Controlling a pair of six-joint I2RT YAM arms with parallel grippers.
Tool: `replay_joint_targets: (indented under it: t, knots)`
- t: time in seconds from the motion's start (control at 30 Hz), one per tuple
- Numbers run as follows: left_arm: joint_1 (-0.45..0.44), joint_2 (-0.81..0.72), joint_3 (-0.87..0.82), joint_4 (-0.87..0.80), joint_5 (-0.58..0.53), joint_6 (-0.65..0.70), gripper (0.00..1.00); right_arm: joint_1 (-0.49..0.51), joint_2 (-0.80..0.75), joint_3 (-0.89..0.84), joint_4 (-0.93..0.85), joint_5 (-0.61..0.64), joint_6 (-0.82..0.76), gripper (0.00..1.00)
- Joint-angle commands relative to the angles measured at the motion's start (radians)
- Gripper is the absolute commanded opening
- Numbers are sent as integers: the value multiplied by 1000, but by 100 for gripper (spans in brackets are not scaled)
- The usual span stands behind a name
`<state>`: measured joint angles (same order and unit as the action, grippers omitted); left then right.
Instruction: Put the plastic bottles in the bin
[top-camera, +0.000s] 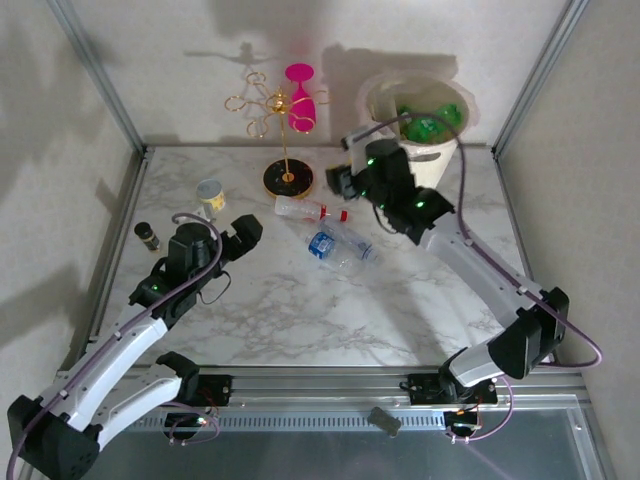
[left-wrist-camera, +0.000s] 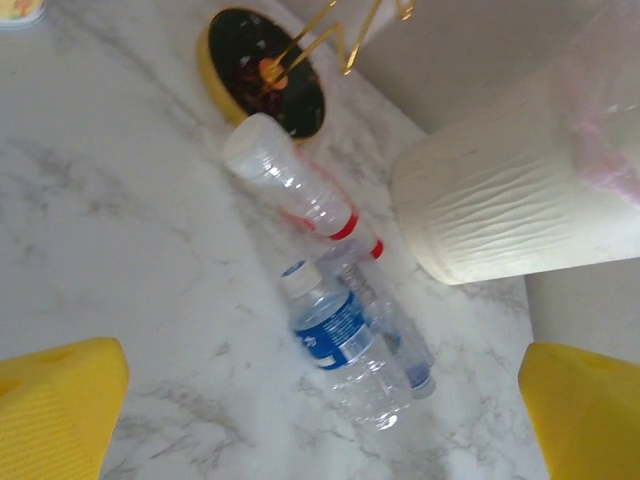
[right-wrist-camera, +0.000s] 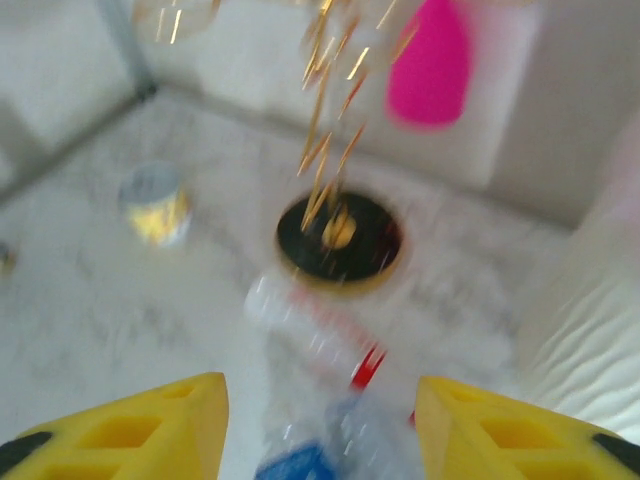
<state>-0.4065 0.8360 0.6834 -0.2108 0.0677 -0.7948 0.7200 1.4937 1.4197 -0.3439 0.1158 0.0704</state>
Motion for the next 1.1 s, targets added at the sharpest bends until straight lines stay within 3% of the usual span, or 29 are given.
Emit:
replay_joint_targets:
  t: [0.0,0.2,0.33,0.77,1.07]
  knots:
    - [8,-33,-40,-19,64,-14,100,66,59,-65,-92,14,22,57]
    - [8,-64,-70,-64,65,25,100,85,181,-105,-145,14,22,82]
    - [8,-71,-68,-67,69,34,100,85,234,-110,-130,24,9,92]
    - [8,-83,-64,-79,61,55,100,77,427,-29,-135,10,-25,97]
    - [8,-92,-74,-66,62,53,100,81,462,-27,-120,-18,-16,90]
